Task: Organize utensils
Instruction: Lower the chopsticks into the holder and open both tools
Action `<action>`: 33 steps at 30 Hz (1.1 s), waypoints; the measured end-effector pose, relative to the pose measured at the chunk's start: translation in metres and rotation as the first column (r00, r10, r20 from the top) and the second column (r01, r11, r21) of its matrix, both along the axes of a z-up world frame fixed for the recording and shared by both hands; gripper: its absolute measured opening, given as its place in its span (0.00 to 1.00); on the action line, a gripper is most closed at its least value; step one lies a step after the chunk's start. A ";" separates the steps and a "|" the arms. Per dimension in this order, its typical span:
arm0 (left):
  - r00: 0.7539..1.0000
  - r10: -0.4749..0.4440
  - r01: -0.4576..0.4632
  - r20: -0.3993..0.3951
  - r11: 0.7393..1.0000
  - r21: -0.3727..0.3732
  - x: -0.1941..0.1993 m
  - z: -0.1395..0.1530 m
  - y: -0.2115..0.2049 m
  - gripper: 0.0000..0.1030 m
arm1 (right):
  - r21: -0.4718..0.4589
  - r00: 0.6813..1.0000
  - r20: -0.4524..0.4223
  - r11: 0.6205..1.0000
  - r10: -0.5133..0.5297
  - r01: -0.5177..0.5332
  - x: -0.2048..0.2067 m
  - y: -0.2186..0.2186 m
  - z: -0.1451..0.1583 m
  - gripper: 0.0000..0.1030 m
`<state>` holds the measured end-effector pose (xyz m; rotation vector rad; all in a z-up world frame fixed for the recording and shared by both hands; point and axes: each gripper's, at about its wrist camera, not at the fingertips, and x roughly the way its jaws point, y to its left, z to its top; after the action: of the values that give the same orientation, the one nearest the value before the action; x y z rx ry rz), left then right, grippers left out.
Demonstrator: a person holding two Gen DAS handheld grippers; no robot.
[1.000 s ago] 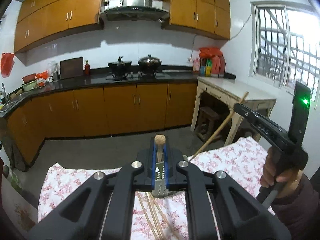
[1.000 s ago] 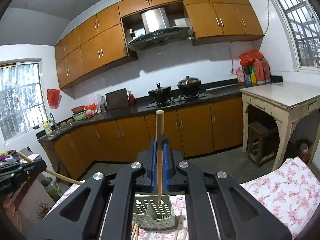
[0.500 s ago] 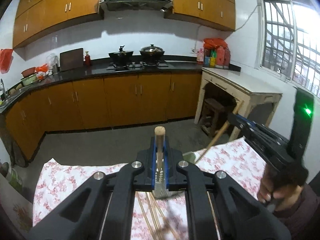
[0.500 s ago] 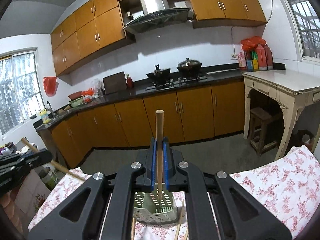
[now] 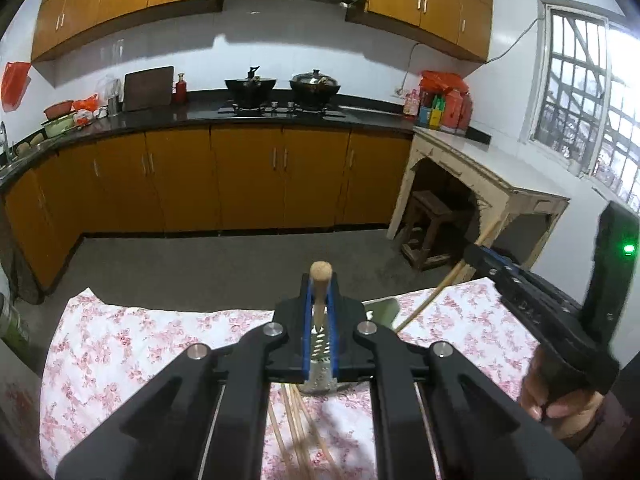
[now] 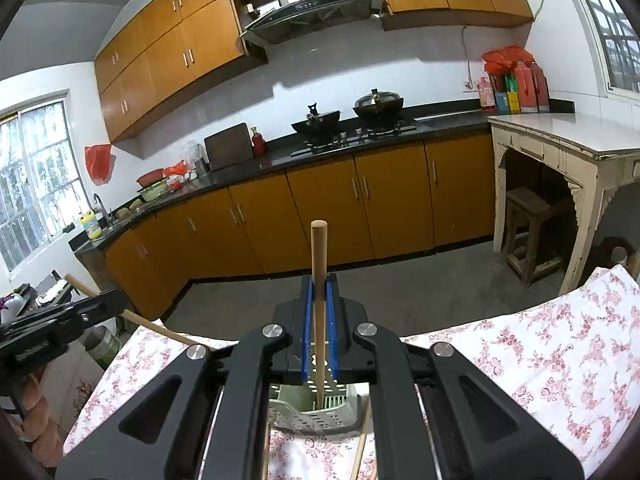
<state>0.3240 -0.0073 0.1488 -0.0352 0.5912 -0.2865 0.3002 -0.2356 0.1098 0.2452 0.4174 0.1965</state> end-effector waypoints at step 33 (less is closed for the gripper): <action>0.997 0.074 -0.074 -0.009 0.997 -0.003 0.009 -0.008 0.006 0.26 | 0.000 1.000 0.016 1.000 -0.023 0.023 -0.011 -0.010 0.004 0.34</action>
<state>0.3332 -0.0012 0.1403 -0.0613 0.5972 -0.2157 0.2893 -0.2453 0.1138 0.2482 0.3987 0.1755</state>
